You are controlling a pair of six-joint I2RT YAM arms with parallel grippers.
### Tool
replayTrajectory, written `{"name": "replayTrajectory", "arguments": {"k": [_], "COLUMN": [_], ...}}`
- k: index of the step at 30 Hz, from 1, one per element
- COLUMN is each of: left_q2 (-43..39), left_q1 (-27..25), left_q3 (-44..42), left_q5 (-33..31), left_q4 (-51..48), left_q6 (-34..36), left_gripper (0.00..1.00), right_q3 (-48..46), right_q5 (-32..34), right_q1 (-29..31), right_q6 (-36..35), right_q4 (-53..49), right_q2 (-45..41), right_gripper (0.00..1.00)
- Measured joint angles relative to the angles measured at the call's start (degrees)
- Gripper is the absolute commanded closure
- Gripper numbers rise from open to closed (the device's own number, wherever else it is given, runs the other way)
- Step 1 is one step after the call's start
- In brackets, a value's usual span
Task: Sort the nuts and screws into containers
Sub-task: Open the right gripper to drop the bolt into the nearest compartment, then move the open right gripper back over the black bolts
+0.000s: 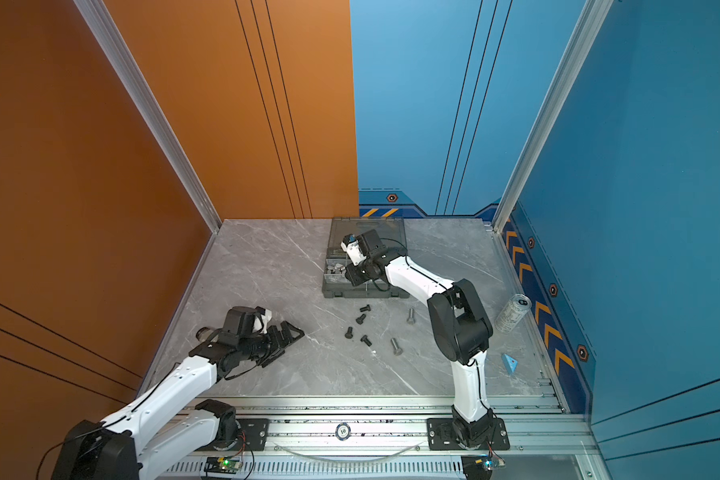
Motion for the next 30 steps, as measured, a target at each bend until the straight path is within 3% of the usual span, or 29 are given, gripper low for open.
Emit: {"name": "replayTrajectory", "arguments": {"k": [7,10,13,21,30], "left_q2": [0.0,0.0,0.0,0.0,0.2], "left_q1": [0.0,0.0,0.0,0.0,-0.4], "left_q3": [0.0,0.0,0.0,0.0,0.0], "left_q5": [0.0,0.0,0.0,0.0,0.0], "left_q4": [0.0,0.0,0.0,0.1,0.4], "left_q6": [0.0,0.0,0.0,0.0,-0.1], "left_gripper": [0.02,0.02,0.02,0.02,0.02], "right_q3": [0.0,0.0,0.0,-1.2,-6.4], "right_q5": [1.2,1.5,2.1,3.0,3.0], "right_q1": [0.0,0.0,0.0,0.0,0.5], "right_q6": [0.0,0.0,0.0,0.0,0.1], "right_q4": [-0.6,-0.7,-1.0,-1.2,-2.0], "right_q2": [2.4,2.4,2.4,1.1,-9.0], "right_gripper": [0.97,0.78,0.69,0.64,0.6]}}
